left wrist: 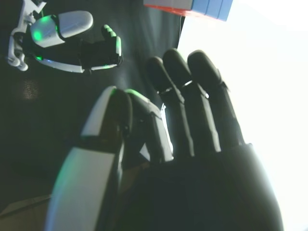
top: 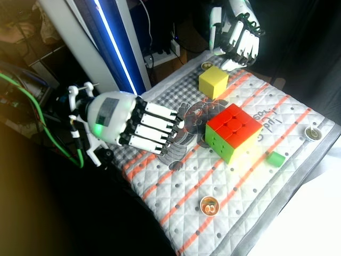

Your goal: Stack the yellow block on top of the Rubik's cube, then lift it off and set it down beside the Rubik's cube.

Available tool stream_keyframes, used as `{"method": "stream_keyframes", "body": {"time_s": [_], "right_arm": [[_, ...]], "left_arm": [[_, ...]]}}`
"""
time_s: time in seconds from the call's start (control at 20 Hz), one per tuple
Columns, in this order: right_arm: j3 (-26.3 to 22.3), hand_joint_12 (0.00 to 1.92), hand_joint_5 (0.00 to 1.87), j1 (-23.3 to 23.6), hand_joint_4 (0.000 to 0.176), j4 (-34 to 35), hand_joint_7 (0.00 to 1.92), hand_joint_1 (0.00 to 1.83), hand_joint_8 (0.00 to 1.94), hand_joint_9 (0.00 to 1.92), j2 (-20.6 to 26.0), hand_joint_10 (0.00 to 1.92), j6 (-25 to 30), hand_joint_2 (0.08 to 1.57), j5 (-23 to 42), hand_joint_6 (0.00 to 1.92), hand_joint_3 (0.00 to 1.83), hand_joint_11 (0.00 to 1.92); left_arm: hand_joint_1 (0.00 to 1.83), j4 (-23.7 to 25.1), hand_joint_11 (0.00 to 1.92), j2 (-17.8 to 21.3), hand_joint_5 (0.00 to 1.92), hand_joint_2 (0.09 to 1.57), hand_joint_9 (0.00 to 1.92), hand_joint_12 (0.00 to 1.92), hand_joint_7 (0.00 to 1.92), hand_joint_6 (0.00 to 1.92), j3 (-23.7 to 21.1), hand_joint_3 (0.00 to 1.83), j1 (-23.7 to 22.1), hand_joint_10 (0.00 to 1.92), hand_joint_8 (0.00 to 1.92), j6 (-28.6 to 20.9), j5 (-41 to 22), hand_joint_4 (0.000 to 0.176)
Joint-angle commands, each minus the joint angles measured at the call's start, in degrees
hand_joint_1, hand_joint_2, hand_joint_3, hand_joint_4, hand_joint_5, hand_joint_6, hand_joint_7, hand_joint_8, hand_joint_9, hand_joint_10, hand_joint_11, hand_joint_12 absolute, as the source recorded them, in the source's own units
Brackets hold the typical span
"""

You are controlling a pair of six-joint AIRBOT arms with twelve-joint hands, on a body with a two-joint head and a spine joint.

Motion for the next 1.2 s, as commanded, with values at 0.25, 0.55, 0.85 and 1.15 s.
{"method": "stream_keyframes", "body": {"time_s": [0.25,0.55,0.85,1.15], "right_arm": [[0.59,1.84,0.34,0.55,0.000,-1.09,0.34,1.05,1.09,0.20,0.23,1.35,0.06,0.84,7.60,1.00,0.46,0.09],[0.77,1.82,0.35,0.12,0.000,-1.05,0.40,1.02,1.24,0.31,0.24,1.44,0.06,0.91,7.54,1.15,0.47,0.23],[1.02,1.87,0.30,0.13,0.000,-1.05,0.41,1.03,1.37,0.38,0.23,1.53,0.06,0.97,7.07,1.26,0.44,0.28],[1.10,1.87,0.28,0.14,0.000,-1.07,0.38,1.05,1.34,0.37,0.25,1.52,0.11,0.98,7.07,1.27,0.43,0.26]], "left_arm": [[0.81,1.38,0.00,-0.34,0.36,0.79,0.05,1.21,0.31,0.02,0.59,0.00,-1.05,0.47,0.02,-0.36,5.57,0.032],[0.79,3.89,0.00,0.16,0.37,0.71,0.03,1.50,0.27,0.00,0.44,0.00,-2.54,0.62,0.00,-0.16,-5.07,0.068],[0.87,3.89,0.00,0.34,0.32,0.74,0.09,1.16,0.23,0.00,-0.03,0.01,-3.27,0.26,0.00,4.67,-14.85,0.111],[0.81,3.89,0.00,-1.94,0.30,0.80,0.18,1.07,0.25,0.00,2.69,0.01,-3.82,0.11,0.00,5.86,-22.90,0.078]]}}
